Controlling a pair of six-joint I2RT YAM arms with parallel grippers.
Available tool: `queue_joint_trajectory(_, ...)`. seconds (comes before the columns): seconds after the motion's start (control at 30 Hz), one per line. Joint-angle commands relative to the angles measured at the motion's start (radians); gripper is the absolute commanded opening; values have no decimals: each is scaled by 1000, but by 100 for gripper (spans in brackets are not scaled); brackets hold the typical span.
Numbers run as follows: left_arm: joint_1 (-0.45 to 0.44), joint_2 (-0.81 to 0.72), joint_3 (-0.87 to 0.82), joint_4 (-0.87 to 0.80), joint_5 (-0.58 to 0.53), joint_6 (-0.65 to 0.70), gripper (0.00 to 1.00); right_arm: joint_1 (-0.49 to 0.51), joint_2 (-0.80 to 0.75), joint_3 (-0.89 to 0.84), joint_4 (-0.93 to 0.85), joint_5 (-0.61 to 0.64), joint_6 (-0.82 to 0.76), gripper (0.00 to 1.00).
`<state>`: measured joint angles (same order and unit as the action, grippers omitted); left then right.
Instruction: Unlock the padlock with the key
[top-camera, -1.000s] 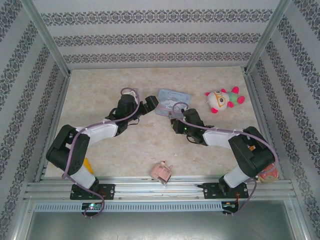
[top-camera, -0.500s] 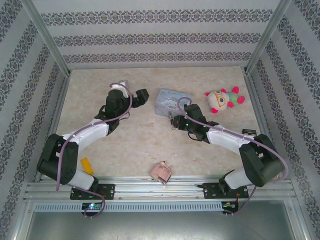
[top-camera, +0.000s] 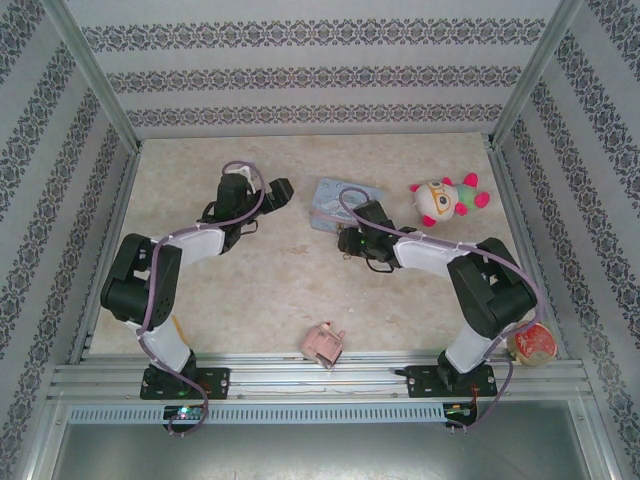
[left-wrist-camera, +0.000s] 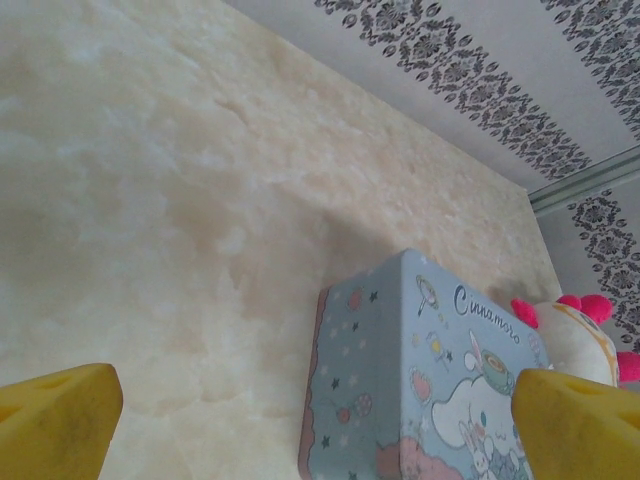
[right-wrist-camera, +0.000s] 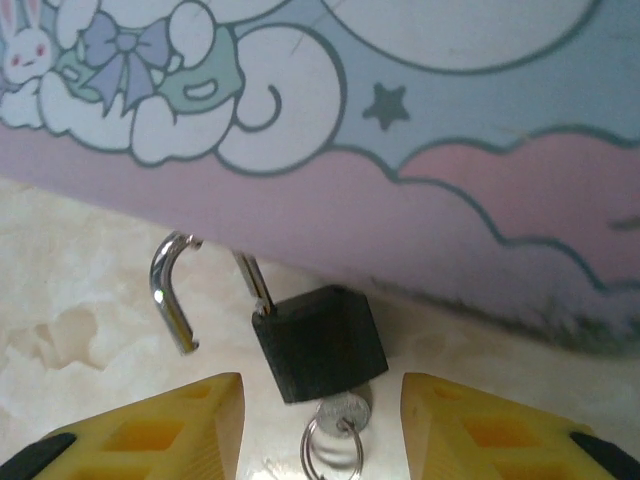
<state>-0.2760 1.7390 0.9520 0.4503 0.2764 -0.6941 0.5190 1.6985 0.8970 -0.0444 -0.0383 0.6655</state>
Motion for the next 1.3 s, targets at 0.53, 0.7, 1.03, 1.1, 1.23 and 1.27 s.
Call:
queue_joint_trajectory(0.53, -101, 153, 234, -183, -93, 240, 99, -36, 149, 152, -73, 20, -68, 41)
queue_joint_trajectory(0.7, -126, 187, 279, -229, -132, 286, 99, -39, 145, 140, -65, 13, -66, 20)
queue_joint_trajectory(1.03, -179, 211, 277, -284, -205, 354, 99, -48, 126, 85, -9, -24, -6, 0)
queue_joint_trajectory(1.1, -188, 208, 265, -299, -227, 366, 99, -48, 113, 79, -8, -29, 1, 0)
queue_joint_trajectory(1.23, -195, 190, 229, -298, -247, 360, 99, -44, 75, 69, -19, -23, 7, 0)
queue_joint_trajectory(1.27, -197, 183, 223, -298, -249, 356, 99, -41, 65, 70, -26, -20, 3, 0)
